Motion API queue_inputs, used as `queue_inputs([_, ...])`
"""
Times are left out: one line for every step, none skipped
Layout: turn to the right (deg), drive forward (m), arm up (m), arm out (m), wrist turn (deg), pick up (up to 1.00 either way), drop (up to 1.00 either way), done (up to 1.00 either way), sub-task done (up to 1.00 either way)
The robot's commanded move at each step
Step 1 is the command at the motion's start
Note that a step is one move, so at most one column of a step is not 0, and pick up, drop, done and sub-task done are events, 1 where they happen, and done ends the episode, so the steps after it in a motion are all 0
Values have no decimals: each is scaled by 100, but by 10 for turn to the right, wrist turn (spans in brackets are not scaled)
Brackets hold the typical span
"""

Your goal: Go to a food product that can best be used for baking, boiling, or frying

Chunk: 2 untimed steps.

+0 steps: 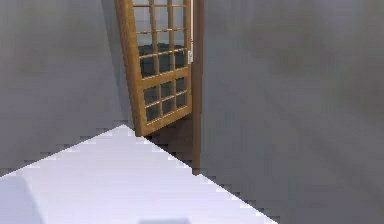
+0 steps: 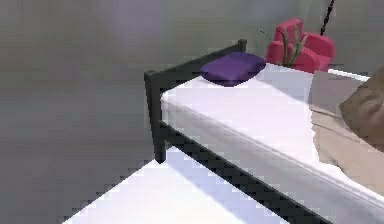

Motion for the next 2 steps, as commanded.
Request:
queue_inputs([0,35,0,0,0,0,0,0,0])
queue_inputs([-270,0,0,0,0,0,0,0,0])
